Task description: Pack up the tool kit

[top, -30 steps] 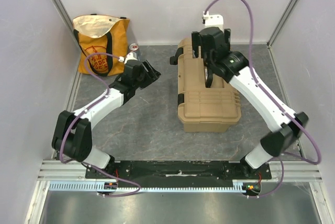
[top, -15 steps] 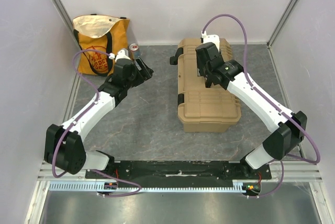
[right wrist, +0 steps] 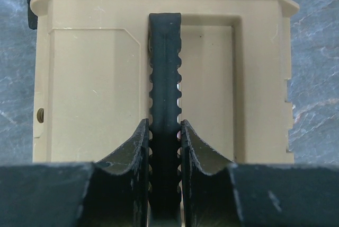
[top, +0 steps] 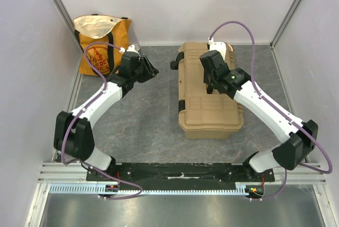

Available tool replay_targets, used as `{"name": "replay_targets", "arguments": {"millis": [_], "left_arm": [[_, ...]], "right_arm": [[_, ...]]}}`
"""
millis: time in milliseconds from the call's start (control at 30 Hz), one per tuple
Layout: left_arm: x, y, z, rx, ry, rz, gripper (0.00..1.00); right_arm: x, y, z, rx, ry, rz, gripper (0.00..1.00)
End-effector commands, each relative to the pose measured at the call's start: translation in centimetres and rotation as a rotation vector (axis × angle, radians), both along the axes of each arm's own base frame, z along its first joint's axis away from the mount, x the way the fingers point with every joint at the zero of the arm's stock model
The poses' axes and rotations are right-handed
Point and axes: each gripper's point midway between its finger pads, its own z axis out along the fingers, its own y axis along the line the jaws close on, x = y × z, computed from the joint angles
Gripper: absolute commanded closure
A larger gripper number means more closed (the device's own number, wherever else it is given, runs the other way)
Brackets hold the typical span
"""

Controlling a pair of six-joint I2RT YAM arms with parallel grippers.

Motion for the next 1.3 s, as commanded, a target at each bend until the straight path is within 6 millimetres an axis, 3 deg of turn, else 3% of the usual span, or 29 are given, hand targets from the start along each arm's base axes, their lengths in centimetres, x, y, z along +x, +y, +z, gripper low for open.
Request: {"name": "replay_targets", "arguments": {"millis": [0, 167, 333, 367, 533, 667, 767, 1000, 1267], "left_arm": [[1.1, -1.1, -0.6, 0.036, 0.045, -0.058, 0.53], [1.6, -2.0, -2.8, 0.074, 0.113, -0.072, 0.57], [2.5, -2.8, -3.4, 0.133, 0.133, -0.075, 0.6], [2.8, -3.3, -3.2, 0.142, 0.131, -0.084, 0.61], [4.1, -3.2, -4.1, 0.262, 0.166, -0.049, 0.66], [5.0, -2.3, -4.9, 0.35, 0.206, -0.033, 0.68], [5.3, -2.7, -5.6, 0.367, 0.224, -0.066, 0.73], [6.3, -4.9, -6.2, 0.432, 0.228, -0.187, 0.98], [6.5, -6.8, -6.7, 0.401, 0.235, -0.255, 0.98]], "right_arm": [[-4.9, 1.7, 0.9, 0.104, 0.042, 0.085, 1.0], [-5.2, 1.4, 1.1, 0.099, 0.037, 0.077, 0.94], [-4.0, -1.2, 4.2, 0.049, -0.084, -0.049, 0.4], [-3.7, -1.7, 5.1, 0.038, -0.111, -0.067, 0.34], [-2.2, -5.3, 10.5, 0.008, -0.246, -0.197, 0.29], [-1.1, -9.8, 11.7, -0.089, -0.282, -0.332, 0.29], [0.0, -12.1, 10.4, -0.133, -0.253, -0.382, 0.28], [2.7, -15.6, 3.7, -0.092, -0.103, -0.4, 0.23], [3.0, -12.2, -0.4, 0.107, -0.022, -0.191, 0.19]]}}
